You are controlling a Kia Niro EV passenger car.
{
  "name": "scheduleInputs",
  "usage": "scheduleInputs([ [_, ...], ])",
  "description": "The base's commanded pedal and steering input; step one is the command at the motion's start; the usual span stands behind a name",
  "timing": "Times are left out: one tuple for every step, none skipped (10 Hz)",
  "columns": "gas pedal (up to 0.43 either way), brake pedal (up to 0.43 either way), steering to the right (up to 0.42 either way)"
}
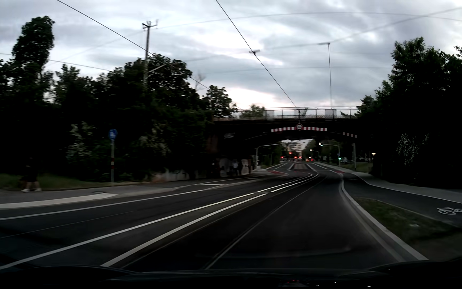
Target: Follow the waypoints while adhering to traffic rules and regulations
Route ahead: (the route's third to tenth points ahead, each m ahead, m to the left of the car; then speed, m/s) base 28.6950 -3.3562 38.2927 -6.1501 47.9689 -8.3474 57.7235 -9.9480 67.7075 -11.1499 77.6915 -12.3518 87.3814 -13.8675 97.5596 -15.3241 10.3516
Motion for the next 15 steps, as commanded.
scheduleInputs([
  [0.079, 0.0, 0.103],
  [0.079, 0.0, 0.102],
  [0.079, 0.0, 0.102],
  [0.079, 0.0, 0.101],
  [0.079, 0.0, 0.098],
  [0.079, 0.0, 0.095],
  [0.098, 0.0, 0.09],
  [0.098, 0.0, 0.085],
  [0.11, 0.0, 0.08],
  [0.11, 0.0, 0.075],
  [0.11, 0.0, 0.069],
  [0.11, 0.0, 0.064],
  [0.11, 0.0, 0.056],
  [0.11, 0.0, 0.048],
  [0.11, 0.0, 0.043],
])
